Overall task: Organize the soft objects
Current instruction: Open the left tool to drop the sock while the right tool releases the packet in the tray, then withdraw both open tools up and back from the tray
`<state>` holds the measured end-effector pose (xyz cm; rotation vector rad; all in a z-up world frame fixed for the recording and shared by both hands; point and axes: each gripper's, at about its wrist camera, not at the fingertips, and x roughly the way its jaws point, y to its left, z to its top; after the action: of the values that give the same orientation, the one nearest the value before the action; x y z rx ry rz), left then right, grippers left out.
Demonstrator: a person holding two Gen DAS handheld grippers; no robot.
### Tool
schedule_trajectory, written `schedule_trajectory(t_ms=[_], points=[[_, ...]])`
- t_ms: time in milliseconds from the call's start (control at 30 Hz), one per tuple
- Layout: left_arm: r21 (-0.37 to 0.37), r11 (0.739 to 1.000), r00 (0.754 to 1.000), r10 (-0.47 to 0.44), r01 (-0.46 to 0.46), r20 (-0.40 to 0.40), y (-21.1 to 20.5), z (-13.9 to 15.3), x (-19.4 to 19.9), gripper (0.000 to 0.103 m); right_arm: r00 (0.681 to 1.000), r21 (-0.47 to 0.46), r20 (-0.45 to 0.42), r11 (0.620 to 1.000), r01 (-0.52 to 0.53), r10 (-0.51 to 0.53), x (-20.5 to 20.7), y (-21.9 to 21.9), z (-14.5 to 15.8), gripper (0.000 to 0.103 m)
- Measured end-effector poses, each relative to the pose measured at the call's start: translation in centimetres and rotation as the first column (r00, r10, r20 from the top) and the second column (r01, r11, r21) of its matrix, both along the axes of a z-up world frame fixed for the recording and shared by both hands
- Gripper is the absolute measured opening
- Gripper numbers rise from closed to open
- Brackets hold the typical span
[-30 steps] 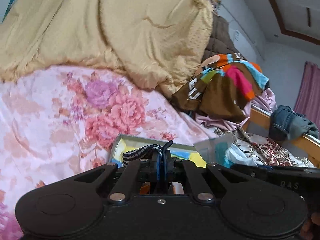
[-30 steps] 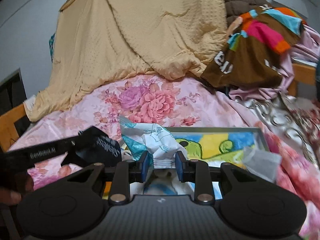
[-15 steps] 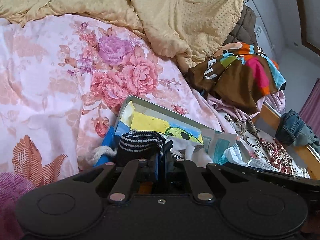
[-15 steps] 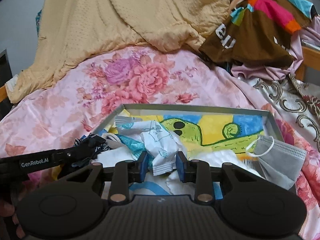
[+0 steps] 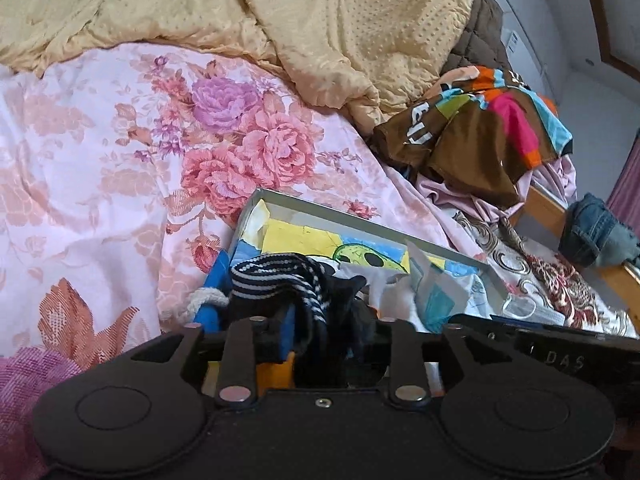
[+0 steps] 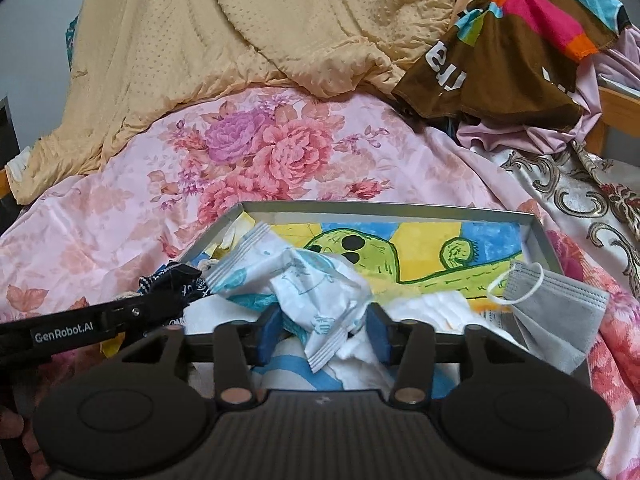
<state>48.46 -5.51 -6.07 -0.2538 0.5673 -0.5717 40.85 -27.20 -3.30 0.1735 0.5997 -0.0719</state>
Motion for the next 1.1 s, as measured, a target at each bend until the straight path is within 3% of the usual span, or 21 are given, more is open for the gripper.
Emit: schedule_trajectory(t_ms=[133, 267, 333, 467, 733, 1100], points=[[0.018, 1.000, 1.000, 0.002, -0.002, 0.019, -0.1, 0.6, -1.1, 0.049, 1.000, 0.010, 0.014, 1.000, 0.007, -0.007, -1.0, -0.5, 0.5, 0.072], [0.040, 0.999, 0.999, 0.005, -0.007, 0.035, 0.1, 1.4, -2.4, 0.056, 0.999, 0.016, 0.034, 1.000, 0.018, -0.019, -2.4, -1.0, 1.2, 0.080], [0.054, 0.999, 0.999, 0.008, -0.010, 0.049, 0.3, 2.0, -3.3, 0.066, 0.998, 0.025, 0.049, 0.999, 0.031, -0.032, -3.3, -1.3, 1.7, 0.086], [0.067, 0.998, 0.997, 0.012, -0.017, 0.073, 0.7, 3.3, -5.2, 0.074, 0.996, 0.037, 0.073, 0.998, 0.048, -0.051, -5.1, -1.8, 2.6, 0.093], [0.082, 0.995, 0.990, 0.047, -0.058, 0.134, 1.5, 5.9, -9.9, 0.099, 0.990, 0.017, 0.126, 0.998, 0.066, -0.067, -9.8, -2.0, 4.5, 0.103], [0.091, 0.991, 0.976, 0.075, -0.096, 0.206, 2.1, 8.2, -16.4, 0.102, 0.981, -0.048, 0.173, 0.994, 0.095, -0.085, -16.9, -1.1, 6.2, 0.103]])
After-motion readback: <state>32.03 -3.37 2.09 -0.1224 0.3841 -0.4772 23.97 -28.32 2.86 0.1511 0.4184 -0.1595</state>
